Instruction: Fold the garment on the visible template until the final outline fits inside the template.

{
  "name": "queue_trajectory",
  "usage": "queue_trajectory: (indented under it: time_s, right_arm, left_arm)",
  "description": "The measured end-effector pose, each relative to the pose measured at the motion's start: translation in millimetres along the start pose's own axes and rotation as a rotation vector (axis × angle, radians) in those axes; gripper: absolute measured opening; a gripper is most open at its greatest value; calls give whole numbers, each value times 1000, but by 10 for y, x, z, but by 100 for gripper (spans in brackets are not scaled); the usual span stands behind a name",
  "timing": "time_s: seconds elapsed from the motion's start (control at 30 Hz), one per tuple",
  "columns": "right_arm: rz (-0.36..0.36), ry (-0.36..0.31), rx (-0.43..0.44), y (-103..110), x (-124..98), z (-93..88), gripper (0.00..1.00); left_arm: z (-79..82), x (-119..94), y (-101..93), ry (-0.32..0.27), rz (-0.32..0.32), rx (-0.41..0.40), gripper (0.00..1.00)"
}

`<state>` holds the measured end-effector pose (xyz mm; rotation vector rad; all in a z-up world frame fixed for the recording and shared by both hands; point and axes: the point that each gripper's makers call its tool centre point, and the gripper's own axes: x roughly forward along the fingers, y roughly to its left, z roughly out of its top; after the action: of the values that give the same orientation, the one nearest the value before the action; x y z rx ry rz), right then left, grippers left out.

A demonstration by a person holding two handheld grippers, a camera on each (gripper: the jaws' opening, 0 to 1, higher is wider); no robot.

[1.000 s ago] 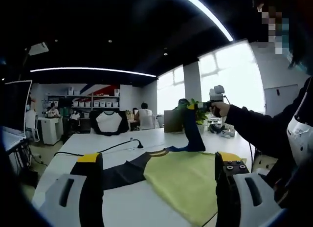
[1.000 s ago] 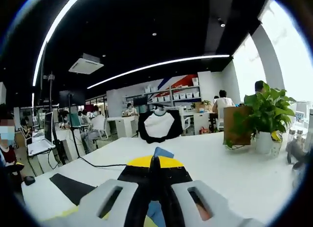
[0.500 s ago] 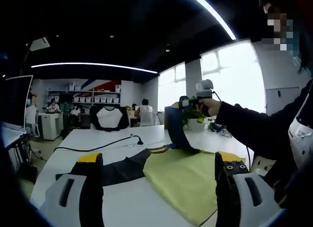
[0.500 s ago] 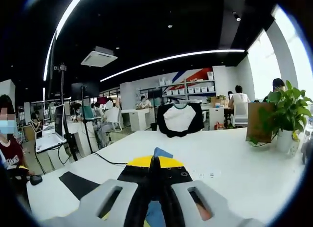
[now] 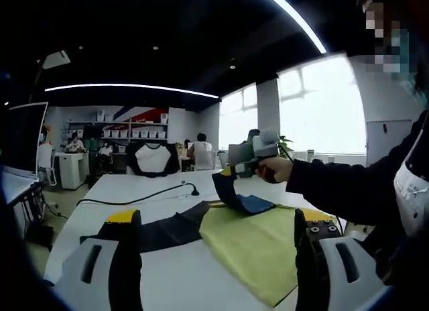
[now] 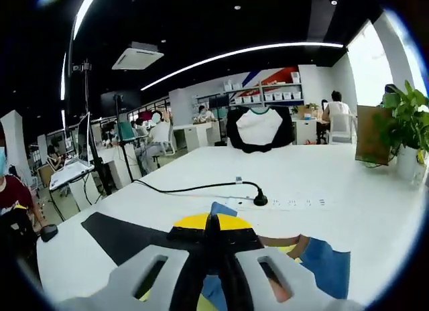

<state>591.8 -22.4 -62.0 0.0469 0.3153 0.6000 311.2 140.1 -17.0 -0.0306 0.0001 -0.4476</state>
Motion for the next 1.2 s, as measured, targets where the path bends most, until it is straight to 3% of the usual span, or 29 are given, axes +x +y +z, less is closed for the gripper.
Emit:
queue_trajectory:
  time_s: [0.17,0.27,0.37,0.4,0.43,0.47,0.57,0.7,1.03,1.13,1.2]
  right_arm:
    - [16,51,19,124,176,-275,0]
    - [99,104,142,365,274,-452,0]
    - [50,139,24,376,402,-629,0]
    - [74,159,3,432,432,-696,0]
    - [88,165,95,507,469,-762,0]
    - [91,163,123,536,493,-792,0]
    - [89,205,60,566,549,-947,0]
    - [89,225,85,566,594,-1081,0]
    - [114,241,83,699,591,-1210,4]
    - [149,246,95,797,588,-1225,4]
    - [223,206,101,953,602,-1167,4]
  left_arm:
    - [-8,1,15,3,3,-3,99]
    - [-16,-4,33,7,1,-2,99]
    - [-18,-51,112,12,25,4,98]
    - [-6,-62,129,7,32,4,98]
    - [3,-77,144,5,37,3,98]
    - [1,-77,145,6,37,3,98]
    - [-34,-80,135,19,41,6,98]
    - [-67,-79,135,22,45,1,98]
    - [-183,-48,141,47,43,-31,98]
    - [-191,-52,137,51,46,-29,98]
    - [-195,-56,140,51,44,-32,98]
